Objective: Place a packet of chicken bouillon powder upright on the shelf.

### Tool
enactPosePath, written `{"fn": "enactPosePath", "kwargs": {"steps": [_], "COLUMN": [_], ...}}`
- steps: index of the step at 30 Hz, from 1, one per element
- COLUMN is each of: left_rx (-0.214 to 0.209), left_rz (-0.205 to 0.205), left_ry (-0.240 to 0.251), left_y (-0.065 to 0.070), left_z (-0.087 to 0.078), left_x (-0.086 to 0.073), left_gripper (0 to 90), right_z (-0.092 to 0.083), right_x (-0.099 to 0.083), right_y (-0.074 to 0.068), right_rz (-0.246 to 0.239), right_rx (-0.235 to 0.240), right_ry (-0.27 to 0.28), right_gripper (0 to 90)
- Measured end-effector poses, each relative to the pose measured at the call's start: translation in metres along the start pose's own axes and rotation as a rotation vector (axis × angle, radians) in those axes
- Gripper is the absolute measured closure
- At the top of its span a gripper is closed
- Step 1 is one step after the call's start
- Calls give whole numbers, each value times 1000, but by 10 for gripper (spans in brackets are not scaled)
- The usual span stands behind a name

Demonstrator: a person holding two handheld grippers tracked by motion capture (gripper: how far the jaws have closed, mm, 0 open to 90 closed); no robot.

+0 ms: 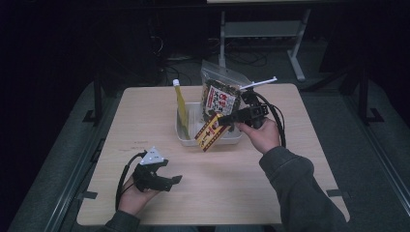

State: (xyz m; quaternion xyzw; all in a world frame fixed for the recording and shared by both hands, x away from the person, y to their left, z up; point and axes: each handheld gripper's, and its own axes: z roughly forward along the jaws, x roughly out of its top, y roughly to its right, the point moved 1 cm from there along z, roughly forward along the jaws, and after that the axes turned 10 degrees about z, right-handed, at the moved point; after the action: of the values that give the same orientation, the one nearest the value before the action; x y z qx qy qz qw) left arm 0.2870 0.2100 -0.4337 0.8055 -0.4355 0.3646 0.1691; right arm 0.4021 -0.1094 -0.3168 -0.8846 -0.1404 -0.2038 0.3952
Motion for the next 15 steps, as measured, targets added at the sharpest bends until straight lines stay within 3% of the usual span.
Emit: {"fn": "enactPosePath", "kwargs": {"steps": [15], "left_rx": [2], "left_rz": [-10], "left_ry": [8], "left_y": [-4], "left_z": [-2], "left_x": [-2], "left_gripper": [190], "right_z": [-6], "right_x": [15], "right_y": [-12], "right_rz": [-7], "right_rx": [-31], "right_ry": [20], "right_gripper": [677]}}
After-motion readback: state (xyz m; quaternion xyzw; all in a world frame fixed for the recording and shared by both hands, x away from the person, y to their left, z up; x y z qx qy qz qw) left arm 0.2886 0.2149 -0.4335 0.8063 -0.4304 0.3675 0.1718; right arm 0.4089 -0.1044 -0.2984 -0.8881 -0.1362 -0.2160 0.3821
